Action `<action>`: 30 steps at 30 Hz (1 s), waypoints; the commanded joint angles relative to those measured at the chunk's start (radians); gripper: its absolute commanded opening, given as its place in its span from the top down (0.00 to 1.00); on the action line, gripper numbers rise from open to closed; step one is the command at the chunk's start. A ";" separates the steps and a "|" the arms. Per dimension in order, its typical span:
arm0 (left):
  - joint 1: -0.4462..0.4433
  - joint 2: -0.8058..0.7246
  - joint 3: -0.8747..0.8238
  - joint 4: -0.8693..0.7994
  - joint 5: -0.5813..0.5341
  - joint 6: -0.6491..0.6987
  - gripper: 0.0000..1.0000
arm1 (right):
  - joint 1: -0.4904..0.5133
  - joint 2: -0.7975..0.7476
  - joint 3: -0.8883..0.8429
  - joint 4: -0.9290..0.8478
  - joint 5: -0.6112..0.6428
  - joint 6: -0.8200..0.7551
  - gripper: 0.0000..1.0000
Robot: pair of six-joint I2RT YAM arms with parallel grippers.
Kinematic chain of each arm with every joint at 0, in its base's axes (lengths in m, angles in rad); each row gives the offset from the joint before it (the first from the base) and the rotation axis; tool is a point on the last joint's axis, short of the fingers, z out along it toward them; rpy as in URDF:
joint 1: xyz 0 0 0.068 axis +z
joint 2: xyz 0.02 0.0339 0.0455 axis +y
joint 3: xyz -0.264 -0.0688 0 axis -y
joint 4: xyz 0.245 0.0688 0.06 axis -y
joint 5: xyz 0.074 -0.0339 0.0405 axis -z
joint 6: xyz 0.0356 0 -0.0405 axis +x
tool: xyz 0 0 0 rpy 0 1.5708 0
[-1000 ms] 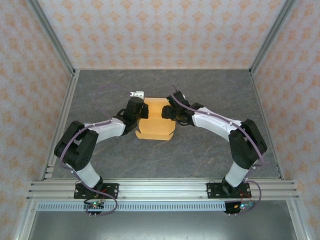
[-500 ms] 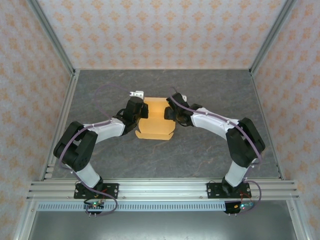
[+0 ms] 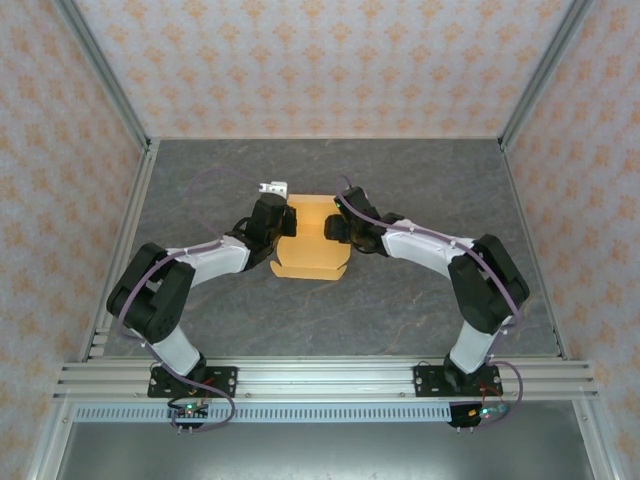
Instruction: Fold the paper box
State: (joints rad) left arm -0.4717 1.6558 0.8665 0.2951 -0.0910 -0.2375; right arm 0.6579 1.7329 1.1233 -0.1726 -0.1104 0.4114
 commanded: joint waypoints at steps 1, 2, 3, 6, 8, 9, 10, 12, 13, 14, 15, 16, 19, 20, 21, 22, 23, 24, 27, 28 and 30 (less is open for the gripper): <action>-0.009 -0.037 0.010 -0.008 -0.023 0.000 1.00 | 0.006 -0.026 -0.017 0.083 -0.051 -0.015 0.51; -0.010 -0.036 0.008 -0.009 -0.023 0.000 1.00 | 0.008 -0.020 -0.017 0.088 -0.060 -0.015 0.52; -0.009 -0.036 0.007 -0.007 -0.021 0.000 1.00 | 0.009 -0.013 -0.013 0.093 -0.068 -0.015 0.53; -0.009 -0.035 0.008 -0.011 -0.019 0.000 1.00 | 0.014 0.004 -0.005 0.097 -0.072 -0.015 0.55; -0.009 -0.035 0.009 -0.010 -0.017 0.000 1.00 | 0.016 0.011 -0.001 0.099 -0.072 -0.017 0.56; -0.010 -0.035 0.008 -0.010 -0.018 0.000 1.00 | 0.016 0.015 0.000 0.099 -0.074 -0.018 0.57; -0.008 -0.034 0.006 -0.010 -0.018 0.000 1.00 | 0.016 0.019 0.001 0.099 -0.074 -0.016 0.57; -0.010 -0.034 0.006 -0.010 -0.017 0.000 1.00 | 0.016 0.027 0.002 0.098 -0.077 -0.014 0.58; -0.009 -0.034 0.007 -0.010 -0.015 0.001 1.00 | 0.016 0.030 0.003 0.100 -0.078 -0.015 0.59; -0.008 -0.034 0.006 -0.010 -0.016 0.000 1.00 | 0.016 0.034 0.003 0.102 -0.078 -0.013 0.60; -0.009 -0.035 0.007 -0.010 -0.014 0.001 1.00 | 0.016 0.037 0.001 0.104 -0.080 -0.012 0.60; -0.009 -0.034 0.006 -0.007 -0.014 0.000 1.00 | 0.016 0.043 0.001 0.106 -0.083 -0.010 0.60; -0.010 -0.034 0.006 -0.010 -0.015 0.001 1.00 | 0.016 0.059 0.000 0.117 -0.099 -0.004 0.61; -0.010 -0.036 0.006 -0.011 -0.017 0.001 1.00 | 0.016 0.062 0.001 0.119 -0.105 -0.002 0.61; -0.009 -0.036 0.007 -0.012 -0.018 0.001 1.00 | 0.016 0.063 0.001 0.122 -0.106 -0.001 0.61; -0.008 -0.036 0.007 -0.013 -0.019 0.003 1.00 | 0.016 0.062 0.001 0.120 -0.106 -0.003 0.61; -0.009 -0.036 0.007 -0.013 -0.019 0.003 1.00 | 0.016 0.058 0.001 0.119 -0.106 -0.006 0.61; -0.009 -0.036 0.007 -0.013 -0.020 0.004 1.00 | 0.016 0.057 0.001 0.116 -0.104 -0.010 0.61; -0.009 -0.036 0.007 -0.016 -0.022 0.004 1.00 | 0.016 0.048 0.007 0.101 -0.122 -0.028 0.61; -0.009 -0.035 0.007 -0.017 -0.026 0.007 1.00 | 0.016 0.041 0.008 0.094 -0.120 -0.034 0.61; -0.009 -0.034 0.006 -0.020 -0.031 0.007 1.00 | 0.016 0.018 0.007 0.069 -0.110 -0.057 0.60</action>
State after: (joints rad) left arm -0.4717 1.6558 0.8665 0.2783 -0.0917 -0.2352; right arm 0.6651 1.7786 1.1164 -0.0784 -0.2146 0.3920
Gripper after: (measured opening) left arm 0.074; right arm 0.397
